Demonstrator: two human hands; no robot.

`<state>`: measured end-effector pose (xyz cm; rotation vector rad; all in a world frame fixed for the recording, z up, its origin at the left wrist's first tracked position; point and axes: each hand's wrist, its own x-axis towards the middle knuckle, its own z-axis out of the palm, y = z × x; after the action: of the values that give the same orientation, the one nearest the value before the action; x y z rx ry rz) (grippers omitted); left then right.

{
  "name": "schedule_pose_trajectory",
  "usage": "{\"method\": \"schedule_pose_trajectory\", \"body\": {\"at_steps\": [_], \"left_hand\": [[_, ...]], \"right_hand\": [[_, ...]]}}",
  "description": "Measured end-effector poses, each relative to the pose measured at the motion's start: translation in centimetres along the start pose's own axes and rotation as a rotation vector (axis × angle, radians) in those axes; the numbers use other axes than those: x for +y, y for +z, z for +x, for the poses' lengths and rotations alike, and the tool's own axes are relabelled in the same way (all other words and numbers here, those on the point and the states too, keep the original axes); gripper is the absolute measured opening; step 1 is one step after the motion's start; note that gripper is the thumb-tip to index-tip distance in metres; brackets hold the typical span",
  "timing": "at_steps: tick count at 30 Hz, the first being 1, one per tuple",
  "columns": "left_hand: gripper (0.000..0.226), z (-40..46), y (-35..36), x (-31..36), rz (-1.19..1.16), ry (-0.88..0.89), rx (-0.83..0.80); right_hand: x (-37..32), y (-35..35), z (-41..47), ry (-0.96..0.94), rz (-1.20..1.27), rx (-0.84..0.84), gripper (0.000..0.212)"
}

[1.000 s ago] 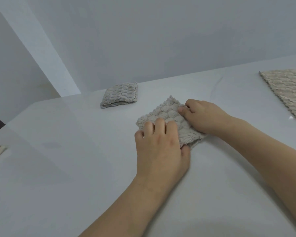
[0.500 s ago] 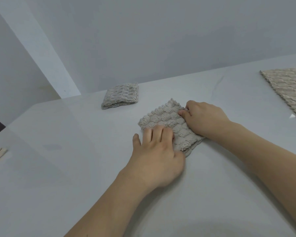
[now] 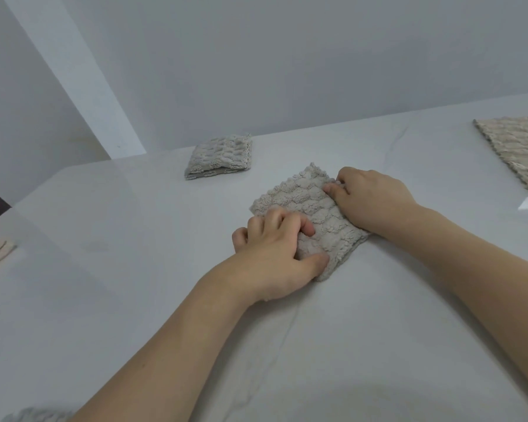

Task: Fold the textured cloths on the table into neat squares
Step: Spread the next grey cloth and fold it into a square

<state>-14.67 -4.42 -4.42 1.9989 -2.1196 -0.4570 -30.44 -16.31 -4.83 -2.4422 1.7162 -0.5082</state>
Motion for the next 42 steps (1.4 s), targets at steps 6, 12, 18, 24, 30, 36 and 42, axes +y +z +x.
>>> {"method": "schedule_pose_trajectory", "body": {"at_steps": [6, 12, 18, 24, 30, 36, 42], "left_hand": [[0.044, 0.2, -0.6, 0.0, -0.282, -0.078, 0.017], [0.09, 1.4, 0.8, -0.8, 0.097, -0.191, 0.162], [0.135, 1.4, 0.5, -1.6, 0.09, -0.166, -0.039], [0.128, 0.8, -0.9, -1.6, -0.149, -0.155, -0.084], [0.046, 2.5, -2.0, -0.7, -0.044, -0.214, 0.303], [0.059, 3.2, 1.5, 1.1, 0.083, -0.292, 0.145], [0.059, 2.3, 1.1, 0.4, 0.149, -0.287, 0.098]], "right_hand": [[0.1, 0.0, -0.2, 0.013, 0.047, 0.031, 0.041], [0.1, 0.0, -0.3, 0.018, 0.072, 0.033, 0.04], [0.0, 0.1, -0.4, 0.04, 0.081, 0.055, 0.038], [-0.1, -2.4, 0.0, 0.108, 0.299, -0.309, 0.041], [-0.8, -3.0, -0.7, -0.037, -0.012, -0.095, 0.032], [0.7, 0.1, -0.7, -0.231, 0.07, -0.217, 0.046], [1.4, 0.6, 0.0, -0.097, 0.0, -0.281, 0.05]]}}
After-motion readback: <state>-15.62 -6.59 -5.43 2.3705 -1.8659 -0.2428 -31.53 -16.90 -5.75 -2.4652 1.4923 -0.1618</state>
